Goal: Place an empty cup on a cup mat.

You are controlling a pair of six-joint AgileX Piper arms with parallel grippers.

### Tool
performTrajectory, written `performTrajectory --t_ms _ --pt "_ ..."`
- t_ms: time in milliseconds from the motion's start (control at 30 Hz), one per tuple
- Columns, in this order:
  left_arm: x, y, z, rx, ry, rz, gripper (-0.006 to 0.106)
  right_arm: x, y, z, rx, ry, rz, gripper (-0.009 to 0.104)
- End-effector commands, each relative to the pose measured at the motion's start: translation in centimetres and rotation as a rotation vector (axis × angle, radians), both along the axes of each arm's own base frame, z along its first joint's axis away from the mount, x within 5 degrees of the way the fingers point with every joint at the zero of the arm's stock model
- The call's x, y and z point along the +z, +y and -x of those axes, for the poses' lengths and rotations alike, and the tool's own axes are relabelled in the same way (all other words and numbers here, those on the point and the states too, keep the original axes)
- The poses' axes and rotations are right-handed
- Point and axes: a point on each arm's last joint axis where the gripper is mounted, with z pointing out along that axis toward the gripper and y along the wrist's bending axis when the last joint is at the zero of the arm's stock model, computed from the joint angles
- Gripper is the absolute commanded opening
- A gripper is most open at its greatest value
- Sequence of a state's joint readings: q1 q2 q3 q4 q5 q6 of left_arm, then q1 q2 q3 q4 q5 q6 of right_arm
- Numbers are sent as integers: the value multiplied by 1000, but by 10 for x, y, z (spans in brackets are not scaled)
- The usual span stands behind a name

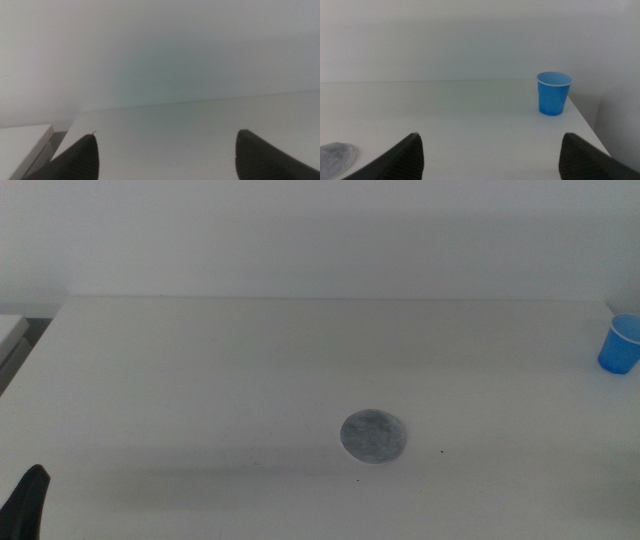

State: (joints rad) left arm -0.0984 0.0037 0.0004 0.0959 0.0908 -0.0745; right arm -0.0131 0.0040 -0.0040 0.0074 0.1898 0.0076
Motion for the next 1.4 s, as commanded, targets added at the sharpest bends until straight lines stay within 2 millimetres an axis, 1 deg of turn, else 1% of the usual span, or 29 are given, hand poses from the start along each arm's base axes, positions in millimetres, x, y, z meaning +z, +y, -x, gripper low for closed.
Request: performTrajectory --t_ms 0,33,267,333,433,533,633,700,800,867,900,1000,1100,1200,1267,1367 --pt "1 0 0 -2 -9 4 94 0 0 0 -6 -10 8 93" --pt "1 0 0 -2 -9 4 94 0 0 0 -8 -10 -23 93" --pt "1 0 0 -2 -9 4 94 3 0 -2 -11 -21 -81 93" --pt "1 0 0 -2 -9 4 94 14 0 -8 -13 -5 -96 93" --pt "1 0 0 -2 -9 4 94 39 -1 -22 -16 62 -92 93" --pt "1 0 0 -2 -9 4 94 69 -1 -46 -19 203 -93 93" --pt "1 0 0 -2 -9 4 94 100 -1 -76 -22 445 -93 93" --pt "1 0 0 -2 -9 4 94 116 -1 -97 -24 628 -95 93" --pt "1 0 0 -2 -9 4 94 130 -1 -127 -27 831 -96 93" --pt "1 0 0 -2 -9 4 94 138 -1 -144 -30 886 -91 93" --pt "1 0 0 -2 -9 4 94 142 -2 -155 -32 886 -96 93" --pt "1 0 0 -2 -9 4 94 145 -1 -177 -28 898 -119 93" --pt "1 0 0 -2 -9 4 94 140 -1 -193 -23 930 -111 93" --pt "1 0 0 -2 -9 4 94 131 -2 -203 -29 970 -101 93" --pt "1 0 0 -2 -9 4 94 126 -6 -212 -56 997 -68 93" --pt "1 0 0 -2 -9 4 94 121 -22 -235 -127 1060 -74 93"
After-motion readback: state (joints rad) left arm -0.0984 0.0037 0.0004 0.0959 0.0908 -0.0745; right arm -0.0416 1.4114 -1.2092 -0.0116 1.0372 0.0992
